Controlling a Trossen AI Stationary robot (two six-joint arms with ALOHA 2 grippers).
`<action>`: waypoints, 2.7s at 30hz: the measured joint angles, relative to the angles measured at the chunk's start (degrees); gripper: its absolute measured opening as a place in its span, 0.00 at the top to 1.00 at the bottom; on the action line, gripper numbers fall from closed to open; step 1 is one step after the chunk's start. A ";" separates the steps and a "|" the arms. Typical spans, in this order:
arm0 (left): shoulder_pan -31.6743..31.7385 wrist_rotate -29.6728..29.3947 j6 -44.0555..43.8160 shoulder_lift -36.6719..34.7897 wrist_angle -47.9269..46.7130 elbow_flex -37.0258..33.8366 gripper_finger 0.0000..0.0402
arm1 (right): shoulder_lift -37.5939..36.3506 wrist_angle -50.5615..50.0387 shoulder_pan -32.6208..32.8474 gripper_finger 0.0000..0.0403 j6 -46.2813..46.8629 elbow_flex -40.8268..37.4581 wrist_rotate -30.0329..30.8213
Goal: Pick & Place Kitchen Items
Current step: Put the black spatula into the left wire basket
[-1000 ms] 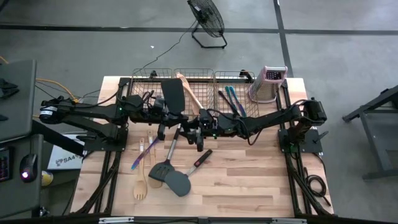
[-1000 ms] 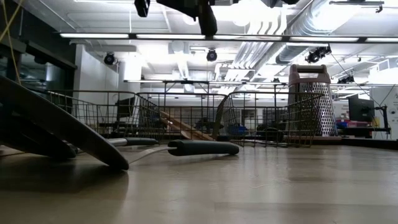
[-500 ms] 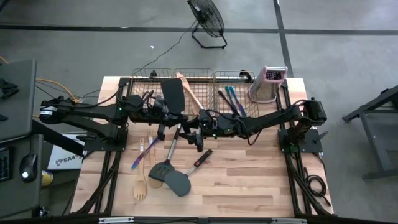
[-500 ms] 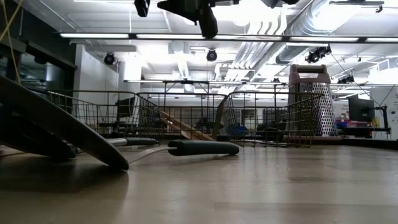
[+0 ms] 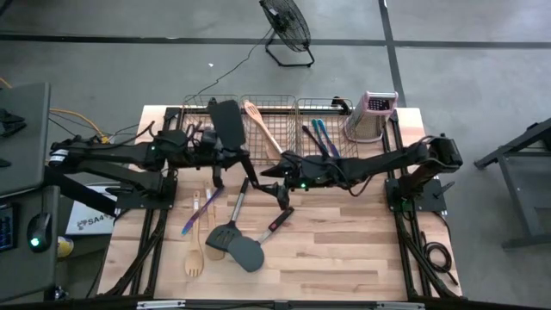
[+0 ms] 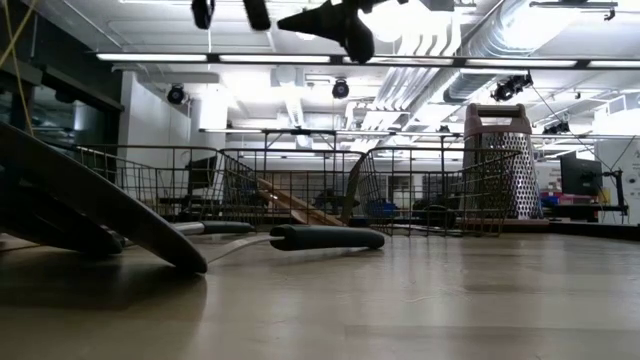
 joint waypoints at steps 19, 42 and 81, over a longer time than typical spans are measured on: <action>0.00 -30.36 -8.75 -3.83 -21.21 0.00 1.00 | -1.95 -5.35 -0.02 0.41 -0.03 0.00 4.45; 14.02 -25.13 -21.05 -3.83 -35.48 0.01 1.00 | -1.94 -6.07 -0.44 0.41 0.01 0.00 4.45; 51.19 13.48 -25.90 13.60 -35.84 0.04 1.00 | -1.88 -11.09 -0.62 0.41 1.19 0.00 4.44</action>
